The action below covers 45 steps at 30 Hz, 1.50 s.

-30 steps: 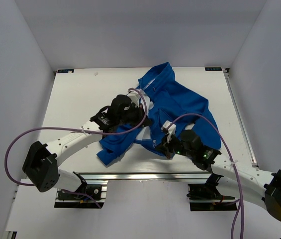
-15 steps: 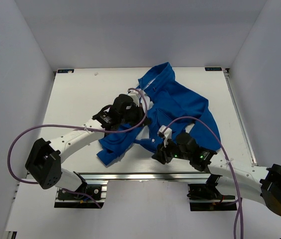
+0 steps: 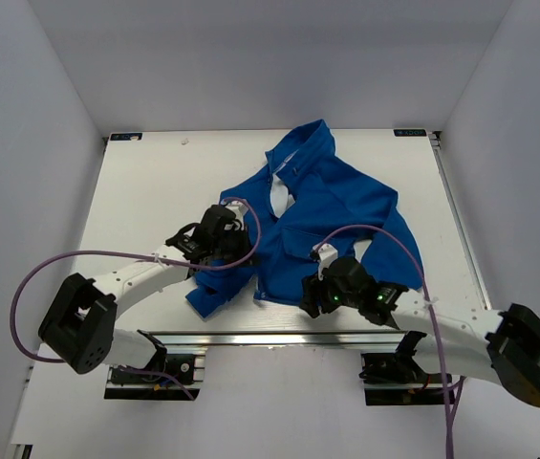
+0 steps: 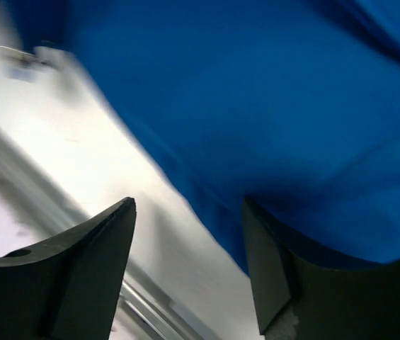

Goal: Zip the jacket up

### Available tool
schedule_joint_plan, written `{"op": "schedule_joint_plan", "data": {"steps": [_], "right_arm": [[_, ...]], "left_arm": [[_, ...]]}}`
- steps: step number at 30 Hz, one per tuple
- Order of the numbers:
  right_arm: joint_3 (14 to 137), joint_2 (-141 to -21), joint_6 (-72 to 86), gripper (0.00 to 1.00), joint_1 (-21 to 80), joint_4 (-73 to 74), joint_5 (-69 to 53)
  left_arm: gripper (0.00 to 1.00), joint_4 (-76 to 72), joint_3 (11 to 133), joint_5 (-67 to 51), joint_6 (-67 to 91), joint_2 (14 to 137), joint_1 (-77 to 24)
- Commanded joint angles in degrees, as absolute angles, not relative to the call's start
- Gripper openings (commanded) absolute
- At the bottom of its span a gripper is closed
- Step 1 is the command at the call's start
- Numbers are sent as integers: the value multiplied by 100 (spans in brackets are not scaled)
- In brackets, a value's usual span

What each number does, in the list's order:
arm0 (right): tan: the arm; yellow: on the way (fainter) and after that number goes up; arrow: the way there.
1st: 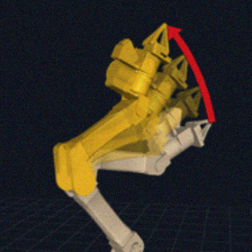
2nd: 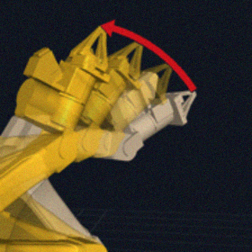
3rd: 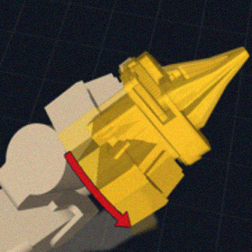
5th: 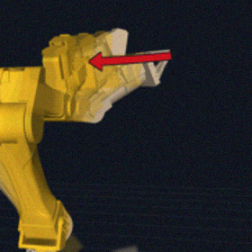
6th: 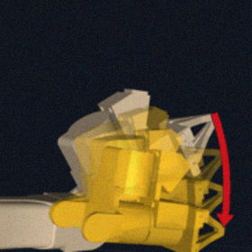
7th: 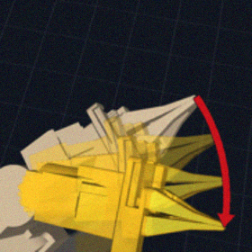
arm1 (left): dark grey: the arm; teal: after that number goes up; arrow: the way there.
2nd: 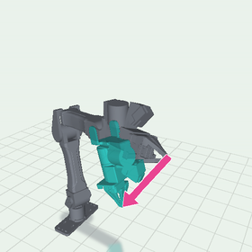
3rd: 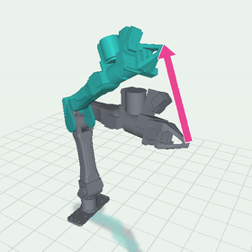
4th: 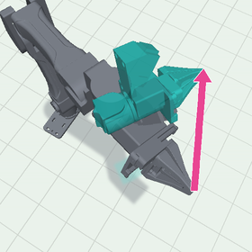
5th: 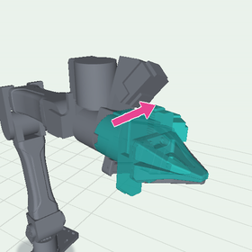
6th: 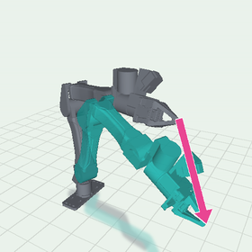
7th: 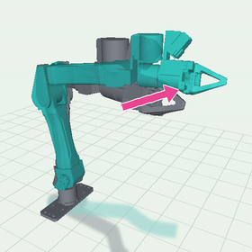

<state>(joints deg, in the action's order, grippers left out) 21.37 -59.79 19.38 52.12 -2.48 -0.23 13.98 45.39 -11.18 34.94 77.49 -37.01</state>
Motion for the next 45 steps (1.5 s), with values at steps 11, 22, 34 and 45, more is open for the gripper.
{"op": "schedule_joint_plan", "data": {"steps": [11,22,34,45], "right_arm": [[3006,-7172,3155,50,3932,1440,1230],[3331,-6865,3262,54,2611,2900,2100],[3990,-5563,1846,89,3671,2540,395],[4543,-7329,3224,88,5862,2328,1246]], "left_arm": [[60,2381,4772,-230,3147,7612,-3296],[90,2795,5053,151,3068,7488,-3120],[98,2839,4949,-509,3111,7189,-3111],[98,2180,4369,-1422,3357,6900,-3111]]}}
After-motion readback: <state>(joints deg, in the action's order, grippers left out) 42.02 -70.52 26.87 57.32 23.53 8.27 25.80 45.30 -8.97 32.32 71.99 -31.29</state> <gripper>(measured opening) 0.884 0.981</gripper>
